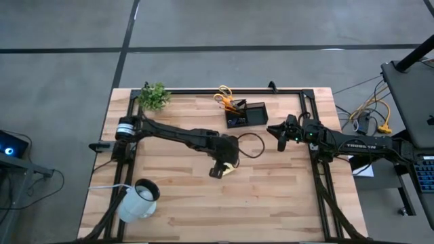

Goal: Pick and place office supplies into organizer
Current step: Put the sticky note into the desk organizer

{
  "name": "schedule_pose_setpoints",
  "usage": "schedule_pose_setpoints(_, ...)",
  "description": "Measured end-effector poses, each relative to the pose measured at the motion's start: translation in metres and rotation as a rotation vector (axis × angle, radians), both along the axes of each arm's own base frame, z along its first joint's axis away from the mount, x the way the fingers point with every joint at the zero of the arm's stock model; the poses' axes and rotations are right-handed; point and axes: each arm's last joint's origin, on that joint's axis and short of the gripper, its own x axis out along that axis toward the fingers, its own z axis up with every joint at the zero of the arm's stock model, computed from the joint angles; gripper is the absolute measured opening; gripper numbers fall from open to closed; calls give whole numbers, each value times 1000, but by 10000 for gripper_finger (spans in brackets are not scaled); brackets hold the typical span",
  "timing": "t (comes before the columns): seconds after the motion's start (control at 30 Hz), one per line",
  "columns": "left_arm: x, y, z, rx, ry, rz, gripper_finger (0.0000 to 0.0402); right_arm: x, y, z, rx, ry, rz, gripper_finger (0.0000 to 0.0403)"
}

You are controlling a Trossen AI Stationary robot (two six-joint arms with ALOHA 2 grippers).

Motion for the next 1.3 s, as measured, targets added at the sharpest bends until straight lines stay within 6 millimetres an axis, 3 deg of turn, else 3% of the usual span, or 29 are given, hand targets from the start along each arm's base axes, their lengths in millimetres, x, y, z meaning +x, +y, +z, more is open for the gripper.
schedule_pose_setpoints(0.17, 9, 12, -15, 53, 82, -69, 173, 0, 0, 0, 0, 0, 0, 57)
schedule_pose_setpoints(0.3, 22, 18, -12, 64, 87, -82, 173, 0, 0, 0, 1, 4, 0, 57)
schedule_pose_setpoints(0.5, 30, 20, -23, 127, 186, -226, 173, 0, 0, -1, 3, 6, -1, 57)
schedule_pose_setpoints(0.67, 37, 22, -31, 140, 198, -248, 173, 0, 0, -1, 5, 7, -2, 57)
schedule_pose_setpoints(1.0, 35, 22, -40, 151, 215, -303, 173, 0, 0, -1, 3, 14, -1, 57)
schedule_pose_setpoints(1.3, 36, 24, -69, 93, 300, -341, 152, -1, 0, -2, -6, 25, -2, 57)
